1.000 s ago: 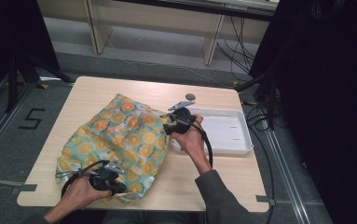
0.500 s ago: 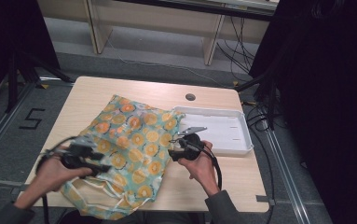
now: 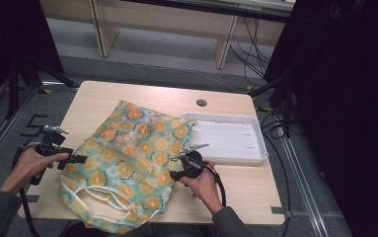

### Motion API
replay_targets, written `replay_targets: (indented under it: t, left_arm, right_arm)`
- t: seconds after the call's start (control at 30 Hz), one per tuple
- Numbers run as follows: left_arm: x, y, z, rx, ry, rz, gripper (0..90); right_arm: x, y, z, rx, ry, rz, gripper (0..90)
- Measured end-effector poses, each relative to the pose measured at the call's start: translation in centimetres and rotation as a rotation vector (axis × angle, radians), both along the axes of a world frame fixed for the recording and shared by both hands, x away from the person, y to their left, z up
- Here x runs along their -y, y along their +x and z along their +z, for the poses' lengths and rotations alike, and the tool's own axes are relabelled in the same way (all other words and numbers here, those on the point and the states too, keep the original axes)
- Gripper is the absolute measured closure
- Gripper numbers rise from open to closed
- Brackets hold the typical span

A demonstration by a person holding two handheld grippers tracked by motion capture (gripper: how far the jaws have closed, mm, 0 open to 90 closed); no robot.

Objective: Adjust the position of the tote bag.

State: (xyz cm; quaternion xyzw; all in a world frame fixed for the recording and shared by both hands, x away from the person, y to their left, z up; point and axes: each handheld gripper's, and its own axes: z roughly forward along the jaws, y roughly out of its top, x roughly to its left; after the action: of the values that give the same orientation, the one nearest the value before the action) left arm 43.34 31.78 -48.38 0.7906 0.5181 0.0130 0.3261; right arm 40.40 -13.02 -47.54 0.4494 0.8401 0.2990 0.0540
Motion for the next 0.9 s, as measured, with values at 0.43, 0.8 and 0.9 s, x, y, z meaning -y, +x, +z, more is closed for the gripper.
replay_targets:
  t: [0.43, 0.8, 0.9]
  left_arm:
    - [1.5, -2.3, 0.1, 0.072, 0.076, -0.126, 88.9]
    - [3.5, -6.8, 0.4, 0.069, 0.071, -0.223, 88.6]
    - [4.2, -6.9, 0.7, 0.084, 0.061, -0.214, 87.6]
  right_arm:
    - [-3.0, 4.2, 1.2, 0.145, -0.125, 0.11, 90.0]
    - [-5.7, 9.8, 3.0, 0.199, -0.238, 0.104, 90.0]
    - [-5.4, 10.0, 3.3, 0.204, -0.228, 0.084, 86.1]
